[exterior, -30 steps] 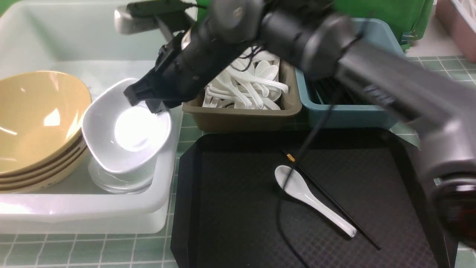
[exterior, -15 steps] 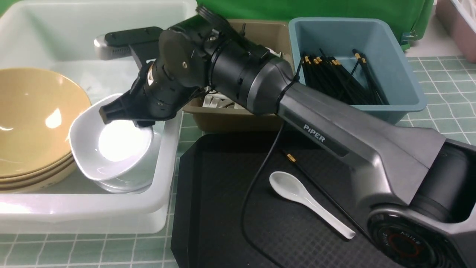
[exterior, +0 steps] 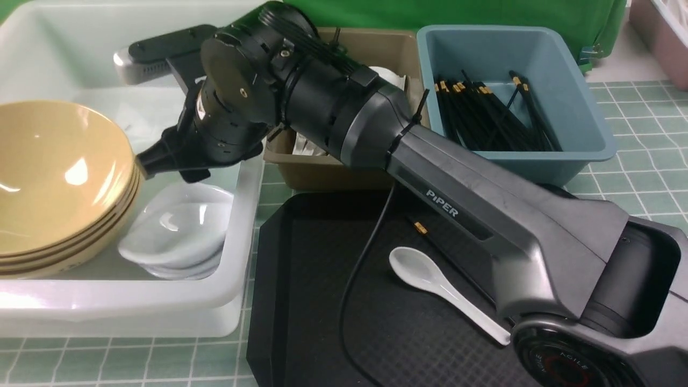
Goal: On blue table put chopsticks spoon bowls plates into blue grey white boxes.
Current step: 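Reach down and grasp the white spoon resting in the bowl with the right gripper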
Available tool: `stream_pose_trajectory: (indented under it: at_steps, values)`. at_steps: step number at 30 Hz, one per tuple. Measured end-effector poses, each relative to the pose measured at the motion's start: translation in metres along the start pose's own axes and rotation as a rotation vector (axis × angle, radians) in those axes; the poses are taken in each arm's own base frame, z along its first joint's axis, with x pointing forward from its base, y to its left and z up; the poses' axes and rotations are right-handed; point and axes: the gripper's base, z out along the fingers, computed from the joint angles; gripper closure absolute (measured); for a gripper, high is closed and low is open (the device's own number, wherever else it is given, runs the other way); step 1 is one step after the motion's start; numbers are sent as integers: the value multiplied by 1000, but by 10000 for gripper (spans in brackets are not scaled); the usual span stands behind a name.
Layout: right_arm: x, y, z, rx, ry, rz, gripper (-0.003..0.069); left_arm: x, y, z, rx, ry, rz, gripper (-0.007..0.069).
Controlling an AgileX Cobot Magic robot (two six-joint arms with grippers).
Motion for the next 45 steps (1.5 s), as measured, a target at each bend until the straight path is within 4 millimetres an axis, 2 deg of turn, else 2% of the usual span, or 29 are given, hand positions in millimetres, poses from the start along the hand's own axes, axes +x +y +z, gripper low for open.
stream_pose_trajectory:
  at_steps: [5, 8, 9, 10, 11, 12, 13, 15, 18, 20, 21, 22, 23, 24, 26, 27, 29, 30, 31, 34, 39, 45]
  values:
    - [-1, -2, -13, 22, 42, -76, 279, 0, 0, 0, 0, -1, 0, 622]
    - [-9, -5, -42, -22, 31, -101, 279, 0, 0, 0, -1, -2, 0, 622]
    - [-17, -6, -71, -58, -5, -111, 279, 0, 0, 0, 0, -1, 0, 622]
    - [-17, -7, -75, -57, -8, -118, 279, 0, 0, 0, 0, -1, 0, 622]
    - [-22, -10, -98, -58, -42, -125, 280, 0, 0, 0, 0, -1, 0, 622]
    - [-26, -22, -143, -56, -85, -141, 286, 0, 0, 0, 0, -1, 0, 622]
    - [-28, -25, -155, -53, -104, -142, 287, 0, 0, 0, 0, -1, 0, 622]
    - [-22, -46, -193, -24, -119, -155, 303, 0, 0, -1, -2, -7, 0, 622]
    - [-1, -77, -220, 40, -64, -173, 335, -1, 0, -1, -3, -10, 0, 622]
    - [29, -99, -216, 72, 52, -181, 365, -1, 0, -1, -3, -11, 0, 622]
    - [32, -102, -219, 78, 56, -177, 372, -1, 0, -1, -3, -11, 0, 622]
    - [63, -117, -202, 91, 187, -166, 403, -1, 0, -1, -3, -11, 0, 622]
    - [78, -125, -195, 98, 246, -153, 416, -1, 0, -1, -3, -13, 0, 622]
    - [101, -134, -179, 99, 341, -138, 433, -1, 0, -1, -4, -13, 0, 622]
    - [123, -144, -163, 103, 428, -109, 446, -1, 0, -1, -4, -14, 0, 622]
    - [148, -149, -145, 103, 512, -78, 454, -1, 0, -1, -4, -14, 0, 622]
    - [177, -154, -123, 104, 586, -49, 459, -1, 0, -1, -4, -13, 0, 622]
    - [182, -155, -119, 104, 595, -46, 459, -1, 0, -1, -4, -13, 0, 622]
    - [196, -155, -107, 95, 610, -26, 459, -1, 0, -1, -4, -13, 0, 622]
    - [205, -156, -94, 90, 575, -14, 455, -1, 0, -1, -4, -13, 0, 622]
    - [200, -156, -81, 94, 481, -20, 427, -1, 0, -1, -3, -11, 0, 622]
    - [207, -157, -63, 70, 521, -8, 416, -1, 0, -1, -3, -11, 0, 622]
